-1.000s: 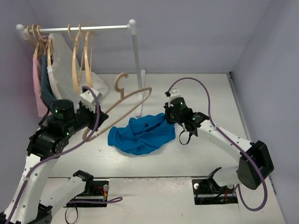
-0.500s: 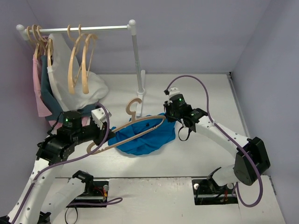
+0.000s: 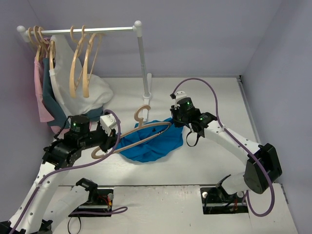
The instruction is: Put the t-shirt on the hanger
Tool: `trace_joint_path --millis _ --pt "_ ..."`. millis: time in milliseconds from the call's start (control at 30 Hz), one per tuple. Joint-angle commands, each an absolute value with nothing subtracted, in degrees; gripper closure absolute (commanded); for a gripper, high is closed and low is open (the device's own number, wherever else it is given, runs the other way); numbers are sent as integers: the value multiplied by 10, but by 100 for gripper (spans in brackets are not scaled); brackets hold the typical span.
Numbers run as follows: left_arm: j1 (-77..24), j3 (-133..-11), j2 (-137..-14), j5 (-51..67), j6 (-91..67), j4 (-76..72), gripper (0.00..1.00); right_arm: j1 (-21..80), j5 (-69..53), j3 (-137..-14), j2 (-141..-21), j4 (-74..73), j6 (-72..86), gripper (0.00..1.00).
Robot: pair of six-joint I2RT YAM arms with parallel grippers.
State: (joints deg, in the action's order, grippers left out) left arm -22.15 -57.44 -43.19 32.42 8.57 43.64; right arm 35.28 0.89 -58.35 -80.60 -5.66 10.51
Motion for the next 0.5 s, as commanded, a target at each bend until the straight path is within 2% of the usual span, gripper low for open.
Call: trace_joint_path --millis 0,200,467 --pt "-228 -573 -449 357 85 343 100 353 -15 -625 -790 -44 93 100" --pt "-232 -550 -457 331 62 260 100 362 -25 -644 -765 -48 89 100" --pt "-265 -535 -487 361 34 167 100 409 -20 -688 -740 -53 68 100"
